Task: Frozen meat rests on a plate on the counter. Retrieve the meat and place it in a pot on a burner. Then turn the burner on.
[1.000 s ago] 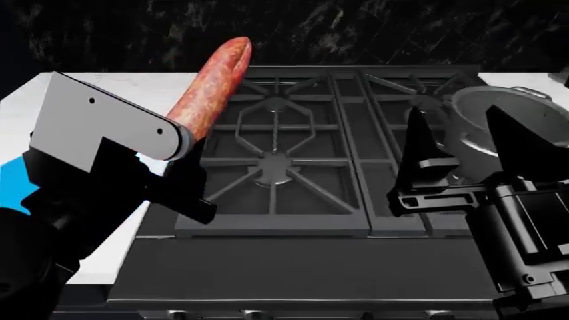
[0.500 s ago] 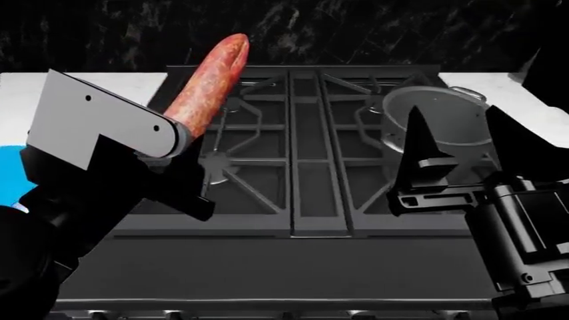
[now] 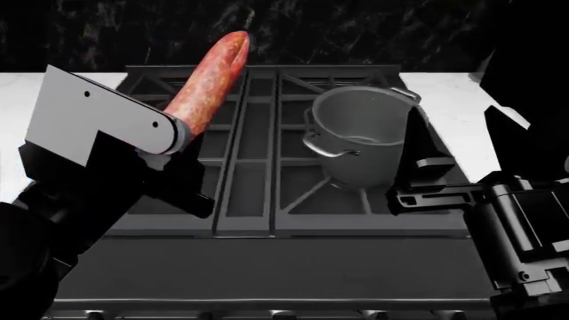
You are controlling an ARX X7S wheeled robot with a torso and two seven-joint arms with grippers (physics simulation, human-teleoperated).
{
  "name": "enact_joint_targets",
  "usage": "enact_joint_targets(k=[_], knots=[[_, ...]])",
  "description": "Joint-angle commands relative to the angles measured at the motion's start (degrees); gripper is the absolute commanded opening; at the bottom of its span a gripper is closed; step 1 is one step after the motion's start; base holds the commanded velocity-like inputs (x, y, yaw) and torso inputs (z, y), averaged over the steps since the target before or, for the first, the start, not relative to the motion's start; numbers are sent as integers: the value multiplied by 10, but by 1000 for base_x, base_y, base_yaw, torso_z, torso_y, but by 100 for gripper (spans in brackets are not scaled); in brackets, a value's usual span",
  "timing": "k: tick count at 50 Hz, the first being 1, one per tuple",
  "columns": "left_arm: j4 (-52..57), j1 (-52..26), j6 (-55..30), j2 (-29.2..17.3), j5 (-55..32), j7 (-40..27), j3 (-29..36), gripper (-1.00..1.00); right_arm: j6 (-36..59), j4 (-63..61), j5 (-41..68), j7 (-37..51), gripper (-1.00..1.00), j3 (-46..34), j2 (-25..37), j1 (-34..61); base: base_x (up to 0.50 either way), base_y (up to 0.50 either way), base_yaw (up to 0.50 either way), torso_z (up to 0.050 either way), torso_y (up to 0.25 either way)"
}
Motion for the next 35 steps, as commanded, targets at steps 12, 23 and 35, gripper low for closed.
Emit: enact_joint_targets(k=[12, 23, 35], knots=[[-3, -6, 7, -2, 4, 1, 5, -100, -6, 4, -5, -3, 100, -6, 2, -1, 0, -302, 0, 0, 0], [-4, -5, 8, -4, 8, 6, 8, -100, -9, 7, -13, -6, 100, -11, 0, -4, 0, -239, 0, 0, 0], [-106, -111, -55, 20, -15, 56, 66, -100, -21, 19, -32, -23, 100, -15, -7, -14, 0, 0, 0, 0, 1]])
